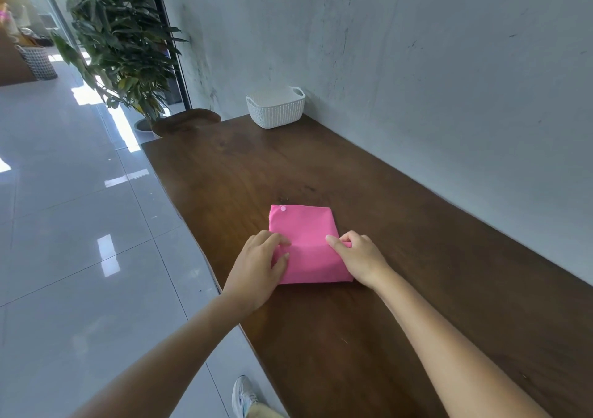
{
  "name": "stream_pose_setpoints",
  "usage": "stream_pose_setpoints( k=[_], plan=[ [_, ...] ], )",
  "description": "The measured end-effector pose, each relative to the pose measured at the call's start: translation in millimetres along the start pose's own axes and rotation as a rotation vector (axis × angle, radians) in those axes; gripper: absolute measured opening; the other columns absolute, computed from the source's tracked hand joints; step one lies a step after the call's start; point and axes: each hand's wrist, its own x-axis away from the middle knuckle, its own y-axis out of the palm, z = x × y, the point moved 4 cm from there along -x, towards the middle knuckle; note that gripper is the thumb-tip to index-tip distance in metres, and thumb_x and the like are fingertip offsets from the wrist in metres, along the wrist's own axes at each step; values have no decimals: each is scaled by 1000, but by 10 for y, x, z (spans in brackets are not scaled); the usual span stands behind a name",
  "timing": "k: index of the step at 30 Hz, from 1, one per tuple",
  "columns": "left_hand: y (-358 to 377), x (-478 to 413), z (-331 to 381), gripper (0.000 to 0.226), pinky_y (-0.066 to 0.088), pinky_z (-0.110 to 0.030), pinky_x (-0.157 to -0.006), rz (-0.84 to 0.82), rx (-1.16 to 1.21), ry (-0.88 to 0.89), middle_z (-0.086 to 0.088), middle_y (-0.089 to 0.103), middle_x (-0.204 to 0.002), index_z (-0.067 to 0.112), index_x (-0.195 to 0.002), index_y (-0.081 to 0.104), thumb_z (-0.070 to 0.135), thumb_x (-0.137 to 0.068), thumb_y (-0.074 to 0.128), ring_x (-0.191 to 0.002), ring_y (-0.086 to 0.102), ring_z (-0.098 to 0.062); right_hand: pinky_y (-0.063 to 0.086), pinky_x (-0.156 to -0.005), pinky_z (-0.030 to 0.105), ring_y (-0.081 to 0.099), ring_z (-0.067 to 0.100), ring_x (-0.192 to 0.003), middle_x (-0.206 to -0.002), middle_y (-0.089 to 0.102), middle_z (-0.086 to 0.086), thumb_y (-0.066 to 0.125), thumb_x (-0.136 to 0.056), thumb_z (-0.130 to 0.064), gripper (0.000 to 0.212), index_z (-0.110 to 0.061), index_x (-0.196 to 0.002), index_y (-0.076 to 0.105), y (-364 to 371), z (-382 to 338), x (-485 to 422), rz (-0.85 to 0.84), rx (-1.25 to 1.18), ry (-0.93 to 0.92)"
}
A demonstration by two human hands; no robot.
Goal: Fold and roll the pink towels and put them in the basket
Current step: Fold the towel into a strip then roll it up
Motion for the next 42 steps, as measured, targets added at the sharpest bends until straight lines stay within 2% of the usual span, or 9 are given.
stream_pose_setpoints(
  k=[6,11,17,22,26,30,34,38,42],
  plan=[
    [111,49,-59,65,43,-31,-108,-152,-148,51,11,47,-144,30,-145,43,58,-91,64,-131,43,-13,39,-64,31,57,20,-101,-114,55,1,46,-99,-58,42,-19,-108,60,10,-162,-111,126,48,38],
    [97,-48,-104,57,41,-32,-107,-138,-167,91,6,50,-143,26,-146,47,45,-95,64,-125,46,-17,34,-61,19,55,15,-100,-104,58,-3,46,-102,-48,31,-20,-101,60,33,-222,-4,351,44,-144],
    [29,-157,-101,48,45,-31,-102,-220,-113,85,7,59,-130,27,-140,53,39,-96,66,-117,54,-15,35,-66,8,52,7,-106,-124,56,-3,31,-100,-60,48,-26,-122,57,136,-51,215,308,-7,-276],
    [-9,-256,-159,47,54,-32,-95,-431,-63,55,7,62,-125,28,-138,56,49,-96,63,-112,59,-15,43,-76,11,47,2,-117,-147,43,-7,27,-94,-69,60,-34,-140,45,164,94,414,272,3,-299],
    [-12,-298,-194,49,60,-34,-87,-565,20,-7,6,67,-115,27,-133,60,55,-93,64,-101,66,-11,41,-80,10,47,3,-123,-148,40,-9,28,-93,-70,64,-35,-144,42,171,173,566,244,-17,-329],
    [-18,-322,-241,56,58,-42,-91,-658,122,-71,3,69,-112,25,-127,65,65,-88,62,-101,67,-15,46,-89,17,47,2,-123,-144,42,-14,30,-93,-72,62,-39,-144,42,173,227,626,223,-70,-302],
    [-22,-315,-201,68,57,-46,-96,-773,220,-134,1,69,-115,20,-122,68,72,-82,55,-106,67,-18,48,-77,11,52,-1,-112,-134,47,-14,35,-95,-70,52,-41,-137,47,201,247,602,198,-141,-269],
    [0,-323,-220,63,57,-39,-96,-701,273,-220,5,66,-120,22,-130,65,68,-87,55,-111,65,-17,45,-68,11,53,-1,-104,-125,54,-11,38,-96,-67,47,-35,-128,53,160,184,502,174,-182,-184],
    [-26,-309,-136,40,55,-29,-88,-374,137,-158,11,61,-127,28,-127,65,54,-97,56,-114,58,-11,39,-64,14,55,5,-99,-120,55,-6,40,-99,-63,47,-28,-122,59,109,70,289,115,-164,-84]
  ],
)
